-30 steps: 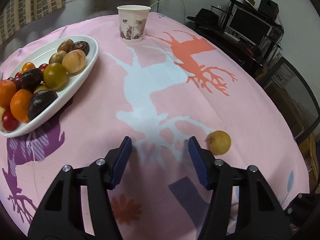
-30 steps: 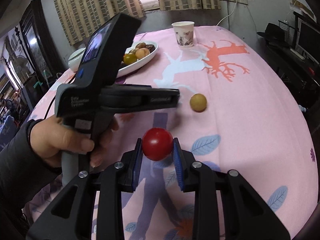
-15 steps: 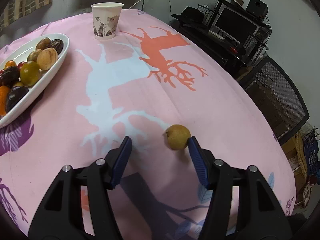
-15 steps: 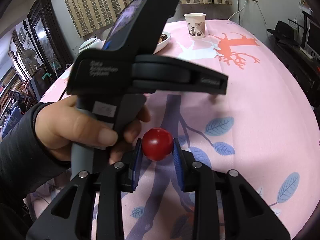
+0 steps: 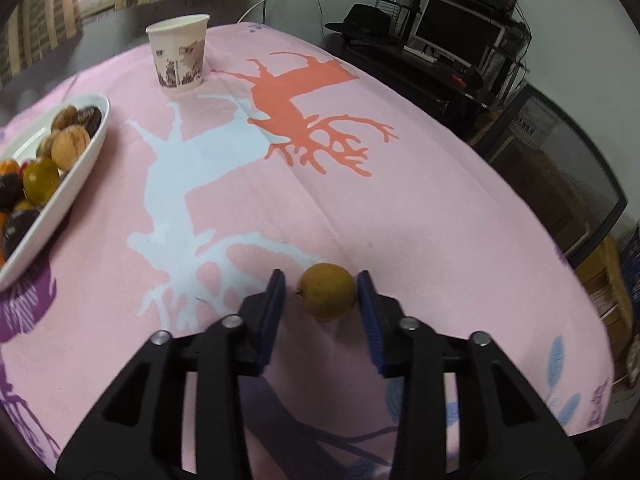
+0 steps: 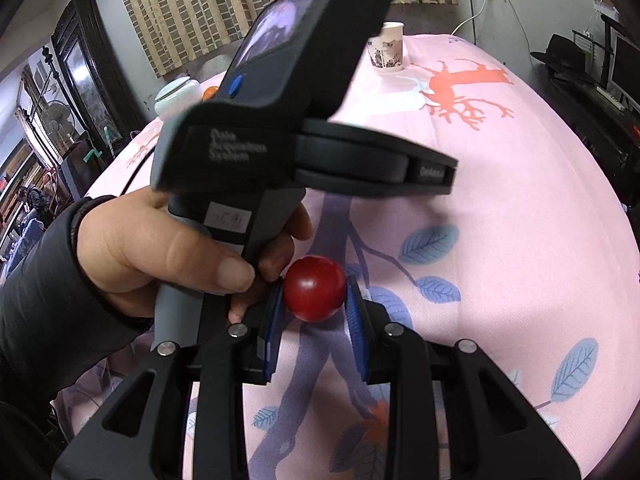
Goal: Organize fruits
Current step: 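Carry the tan fruit and red tomato onto the plate and open both tools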
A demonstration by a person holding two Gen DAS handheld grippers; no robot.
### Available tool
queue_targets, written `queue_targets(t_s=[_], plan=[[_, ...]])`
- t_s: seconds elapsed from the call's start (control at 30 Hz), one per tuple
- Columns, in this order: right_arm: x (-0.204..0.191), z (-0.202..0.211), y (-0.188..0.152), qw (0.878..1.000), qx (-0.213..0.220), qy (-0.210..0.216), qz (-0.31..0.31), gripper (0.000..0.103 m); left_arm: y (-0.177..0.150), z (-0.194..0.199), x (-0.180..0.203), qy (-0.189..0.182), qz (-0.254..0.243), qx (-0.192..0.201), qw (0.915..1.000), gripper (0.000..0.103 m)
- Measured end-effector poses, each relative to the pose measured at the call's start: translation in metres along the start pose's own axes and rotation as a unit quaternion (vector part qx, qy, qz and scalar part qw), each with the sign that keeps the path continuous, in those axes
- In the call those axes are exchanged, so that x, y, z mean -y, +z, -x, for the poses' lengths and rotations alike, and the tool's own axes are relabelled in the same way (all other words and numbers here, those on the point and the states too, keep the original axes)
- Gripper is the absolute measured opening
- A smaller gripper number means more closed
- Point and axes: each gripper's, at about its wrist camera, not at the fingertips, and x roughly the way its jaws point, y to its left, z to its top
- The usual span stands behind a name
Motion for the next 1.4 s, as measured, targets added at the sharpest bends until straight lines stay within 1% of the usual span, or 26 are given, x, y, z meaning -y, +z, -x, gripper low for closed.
queue_targets(t_s=[0.17,0.3,0.4,0.53,0.7,0.83,0.93,1.03,1.1,1.23,1.4], plan=[[0.003,-0.003,0.001,1.000,-0.005,0.013,-0.005,0.030,-0.002,0.004,-0.006,-0.005,-0.002,-0.001,1.0000,0.029],[0.004,-0.004,0.002,1.000,-0.002,0.005,-0.004,0.030,-0.012,0.016,-0.013,0.018,-0.006,0.002,0.9998,0.029],[0.004,-0.004,0.001,1.000,0.000,0.002,-0.003,0.030,-0.026,0.031,-0.023,0.038,-0.008,0.005,0.9992,0.029],[0.001,-0.005,0.001,1.000,0.008,0.000,0.004,0.030,-0.048,0.056,-0.040,0.059,0.002,0.009,0.9982,0.029],[-0.005,-0.007,0.002,1.000,0.012,-0.017,0.009,0.030,-0.079,0.091,-0.063,0.082,0.028,0.015,0.9961,0.029],[-0.017,0.000,0.007,1.000,0.012,-0.010,0.011,0.030,-0.098,0.118,-0.083,0.100,0.047,0.024,0.9936,0.029],[-0.037,0.009,0.024,0.999,0.027,-0.005,0.030,0.030,-0.106,0.140,-0.102,0.120,0.063,0.035,0.9902,0.029],[-0.064,0.019,0.049,0.996,0.066,-0.006,0.062,0.030,-0.105,0.161,-0.123,0.132,0.084,0.049,0.9865,0.029],[-0.076,0.017,0.065,0.994,0.077,-0.003,0.073,0.030,-0.101,0.172,-0.136,0.141,0.092,0.059,0.9840,0.029],[-0.091,-0.001,0.098,0.993,0.088,-0.002,0.078,0.030,-0.083,0.187,-0.157,0.152,0.103,0.080,0.9798,0.029],[-0.102,-0.034,0.139,0.992,0.094,-0.010,0.082,0.030,-0.054,0.188,-0.186,0.170,0.115,0.099,0.9737,0.029]])
